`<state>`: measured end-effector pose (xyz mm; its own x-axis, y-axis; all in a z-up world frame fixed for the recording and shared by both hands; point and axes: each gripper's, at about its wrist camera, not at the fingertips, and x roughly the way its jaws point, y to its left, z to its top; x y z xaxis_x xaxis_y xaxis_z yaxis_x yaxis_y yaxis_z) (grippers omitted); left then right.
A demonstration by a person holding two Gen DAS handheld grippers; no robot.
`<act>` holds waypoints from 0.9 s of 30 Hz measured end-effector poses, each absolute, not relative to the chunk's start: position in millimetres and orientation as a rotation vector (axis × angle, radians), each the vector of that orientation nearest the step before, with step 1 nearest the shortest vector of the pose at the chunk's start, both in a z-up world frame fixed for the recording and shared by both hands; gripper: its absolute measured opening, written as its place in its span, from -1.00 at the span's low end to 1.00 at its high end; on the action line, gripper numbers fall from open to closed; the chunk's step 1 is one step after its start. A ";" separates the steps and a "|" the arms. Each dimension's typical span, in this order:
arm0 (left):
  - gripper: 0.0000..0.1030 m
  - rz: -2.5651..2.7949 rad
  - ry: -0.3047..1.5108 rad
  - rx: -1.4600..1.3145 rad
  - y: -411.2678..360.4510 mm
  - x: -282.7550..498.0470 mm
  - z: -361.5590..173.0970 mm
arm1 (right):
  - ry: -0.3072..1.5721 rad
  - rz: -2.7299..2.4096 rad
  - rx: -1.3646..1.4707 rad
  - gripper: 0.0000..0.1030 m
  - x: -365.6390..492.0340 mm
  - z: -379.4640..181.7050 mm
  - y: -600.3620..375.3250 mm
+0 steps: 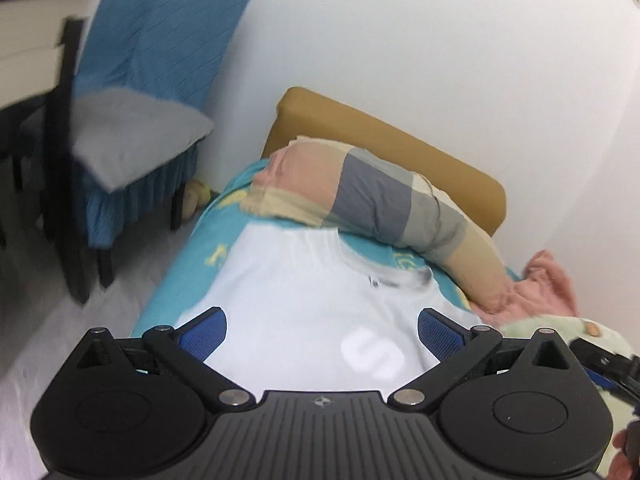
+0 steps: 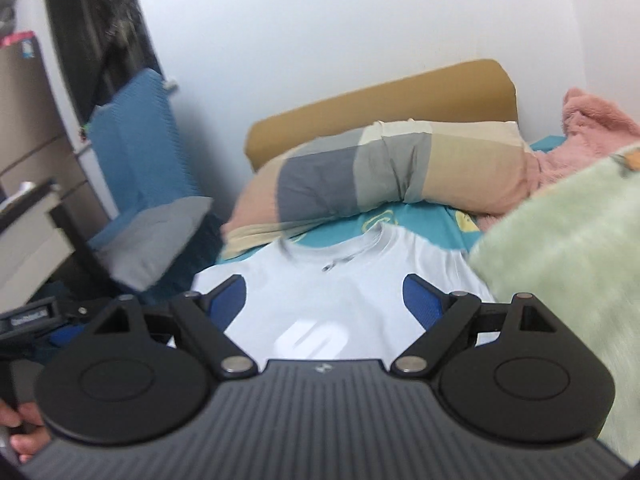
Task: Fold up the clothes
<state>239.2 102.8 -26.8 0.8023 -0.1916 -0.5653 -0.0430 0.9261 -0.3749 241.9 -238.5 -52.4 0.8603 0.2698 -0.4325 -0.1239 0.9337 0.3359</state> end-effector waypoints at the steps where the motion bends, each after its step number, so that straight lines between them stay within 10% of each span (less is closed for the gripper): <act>1: 0.99 -0.069 0.642 -0.401 107.6 223.6 -23.9 | 0.485 0.212 0.312 0.68 223.2 -48.7 -239.7; 15: 0.98 0.118 0.662 -0.762 190.1 132.1 -27.8 | 0.466 0.219 0.375 0.68 95.7 -73.5 -254.1; 27: 0.92 0.155 0.673 -0.593 166.4 253.0 -85.2 | 0.506 0.224 0.367 0.68 125.6 -135.6 -245.1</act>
<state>253.0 166.4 -85.2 0.7777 -0.0513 -0.6266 -0.3205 0.8250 -0.4654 125.6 -245.1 -135.6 0.8526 0.2970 -0.4298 -0.1179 0.9108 0.3956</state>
